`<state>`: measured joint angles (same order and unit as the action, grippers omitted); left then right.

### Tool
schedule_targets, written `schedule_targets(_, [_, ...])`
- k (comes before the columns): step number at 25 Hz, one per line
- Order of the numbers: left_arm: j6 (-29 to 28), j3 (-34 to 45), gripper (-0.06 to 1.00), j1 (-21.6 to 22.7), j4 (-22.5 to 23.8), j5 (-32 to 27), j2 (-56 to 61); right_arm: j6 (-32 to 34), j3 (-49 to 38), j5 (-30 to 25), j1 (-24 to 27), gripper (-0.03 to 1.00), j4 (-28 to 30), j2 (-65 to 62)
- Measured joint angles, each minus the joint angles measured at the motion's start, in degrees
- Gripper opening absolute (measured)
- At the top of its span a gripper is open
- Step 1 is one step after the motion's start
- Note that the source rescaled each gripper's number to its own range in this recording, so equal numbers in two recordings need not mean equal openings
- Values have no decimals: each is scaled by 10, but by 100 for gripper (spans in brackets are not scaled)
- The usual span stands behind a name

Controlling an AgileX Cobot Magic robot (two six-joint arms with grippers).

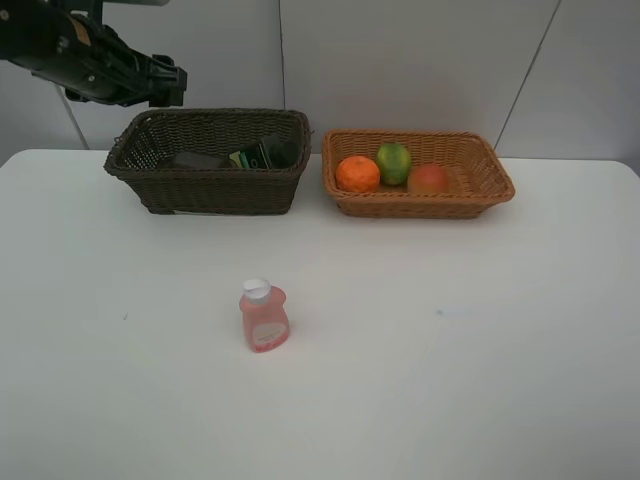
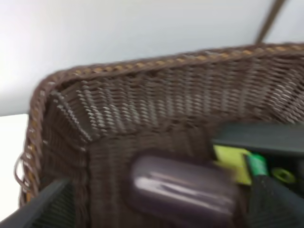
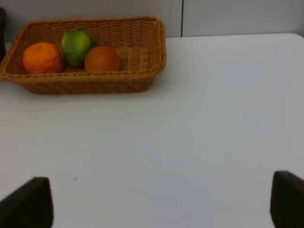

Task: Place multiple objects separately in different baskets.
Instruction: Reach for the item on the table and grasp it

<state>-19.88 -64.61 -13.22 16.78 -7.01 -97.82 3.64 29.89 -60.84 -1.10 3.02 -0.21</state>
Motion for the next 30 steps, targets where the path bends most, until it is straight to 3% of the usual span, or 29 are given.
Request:
schedule_targets(8, [27, 0, 100, -139, -9, -215, 80, 0, 0, 0, 0, 98, 0, 0])
schedule_targets(10, [70, -1, 100, -174, -30, -276, 88, 0, 0, 0, 0, 98, 0, 0])
schedule_targets(15, [254, -2, 100, -231, -104, -407, 91, 0, 0, 0, 0, 98, 0, 0])
schedule_targets(23, [371, -2, 100, -305, -145, -450, 91, 0, 0, 0, 0, 98, 0, 0])
schedule_targets(30, [387, -2, 100, -330, -131, -406, 22, 0, 0, 0, 0, 98, 0, 0])
